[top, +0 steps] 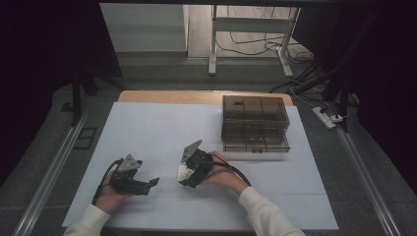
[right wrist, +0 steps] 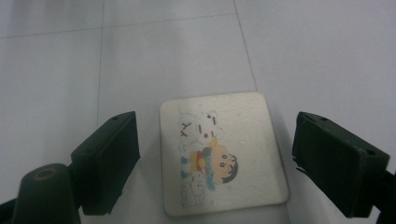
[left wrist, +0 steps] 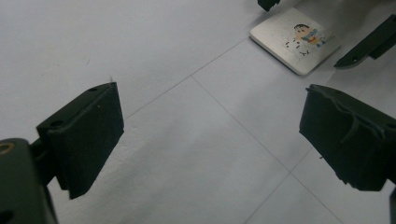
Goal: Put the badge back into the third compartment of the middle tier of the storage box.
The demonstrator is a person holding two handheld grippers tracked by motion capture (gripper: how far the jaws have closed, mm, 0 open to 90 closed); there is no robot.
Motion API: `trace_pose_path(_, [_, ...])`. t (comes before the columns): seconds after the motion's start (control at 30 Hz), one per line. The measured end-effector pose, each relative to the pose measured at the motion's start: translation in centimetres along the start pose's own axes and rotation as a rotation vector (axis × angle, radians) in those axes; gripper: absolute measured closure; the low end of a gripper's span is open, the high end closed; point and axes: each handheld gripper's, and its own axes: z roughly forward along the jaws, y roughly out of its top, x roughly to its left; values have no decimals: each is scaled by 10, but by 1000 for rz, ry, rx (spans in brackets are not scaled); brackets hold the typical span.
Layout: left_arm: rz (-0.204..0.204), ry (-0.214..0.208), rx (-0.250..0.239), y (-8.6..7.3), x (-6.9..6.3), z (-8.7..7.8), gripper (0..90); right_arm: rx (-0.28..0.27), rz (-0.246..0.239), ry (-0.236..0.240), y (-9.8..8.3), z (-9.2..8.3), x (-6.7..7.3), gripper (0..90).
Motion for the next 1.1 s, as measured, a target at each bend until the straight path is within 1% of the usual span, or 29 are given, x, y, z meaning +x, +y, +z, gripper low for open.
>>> trace_pose_path(0.03, [2, 0, 0, 0, 0, 0, 65, 15, -7, -2, 0, 1, 1, 162])
trace_pose_path(0.1, [4, 1, 1, 0, -1, 0, 65, 21, -16, 0, 0, 2, 2, 169])
trace_pose_path(0.27, [6, -2, 3, 0, -1, 0, 65, 21, -25, 6, 0, 1, 3, 223])
trace_pose_path(0.4, [6, 0, 0, 0, -2, 0, 65, 16, -24, 5, -1, -2, 1, 327])
trace_pose_path(0.47, [8, 1, 0, 0, -2, 0, 65, 10, -25, 8, -1, -1, 1, 328])
trace_pose_path(0.53, [7, 1, -1, 0, -2, -1, 65, 19, -27, 5, 0, -2, 1, 328])
trace_pose_path(0.67, [6, 1, 0, -1, -1, 0, 65, 17, -27, 2, 0, -2, 2, 330])
trace_pose_path(0.77, [6, 1, -1, -1, -1, 0, 65, 17, -21, 1, 0, -2, 2, 330])
trace_pose_path(0.9, [6, 2, 0, -1, -1, 0, 65, 20, 1, -5, 0, -3, 1, 330])
trace_pose_path(0.97, [6, 2, 0, -1, -1, 0, 65, 15, 5, -6, -1, -4, 0, 330])
trace_pose_path(1.1, [5, 3, 0, -1, -1, 0, 65, -12, 17, -9, 0, -9, 0, 331])
